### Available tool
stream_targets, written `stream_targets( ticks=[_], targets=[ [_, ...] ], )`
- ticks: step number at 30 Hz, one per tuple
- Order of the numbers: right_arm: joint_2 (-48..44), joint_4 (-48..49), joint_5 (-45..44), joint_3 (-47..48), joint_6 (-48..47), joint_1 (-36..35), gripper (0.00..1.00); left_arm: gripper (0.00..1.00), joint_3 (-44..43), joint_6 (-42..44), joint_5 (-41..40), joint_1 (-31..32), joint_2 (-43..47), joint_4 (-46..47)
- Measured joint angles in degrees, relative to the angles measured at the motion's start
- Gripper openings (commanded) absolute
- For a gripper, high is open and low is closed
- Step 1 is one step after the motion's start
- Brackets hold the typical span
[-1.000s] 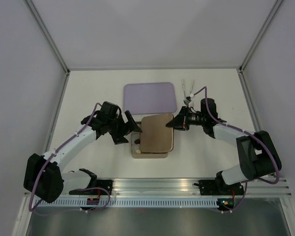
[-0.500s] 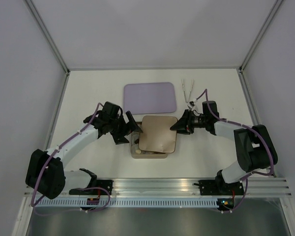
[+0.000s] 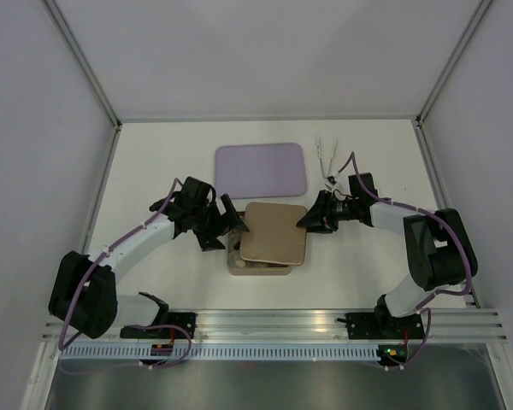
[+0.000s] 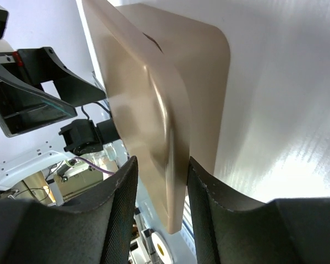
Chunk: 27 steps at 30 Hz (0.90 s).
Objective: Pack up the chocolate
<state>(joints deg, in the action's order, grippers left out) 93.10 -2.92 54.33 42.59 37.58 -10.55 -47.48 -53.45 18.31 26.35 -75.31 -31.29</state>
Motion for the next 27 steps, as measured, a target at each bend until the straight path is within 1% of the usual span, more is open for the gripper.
stream_targets(
  ticks=[4,21,27],
  targets=[
    [0.7,-1.6,-0.5,0.4,-1.1,-0.6,0.47,1.0,0.0,0.2,0.0,0.0,-0.1,0.2],
    [3.5,-6.0,-2.7,5.0,-5.3,-7.6,0.48,1.0,0.1,0.2,0.0,0.2,-3.1,2.5],
    [5.4,-11.1,-4.5,8.6,-9.7,-8.7,0.5,1.0,0.1,0.2,-0.2,0.8,-4.3,2.8]
  ],
)
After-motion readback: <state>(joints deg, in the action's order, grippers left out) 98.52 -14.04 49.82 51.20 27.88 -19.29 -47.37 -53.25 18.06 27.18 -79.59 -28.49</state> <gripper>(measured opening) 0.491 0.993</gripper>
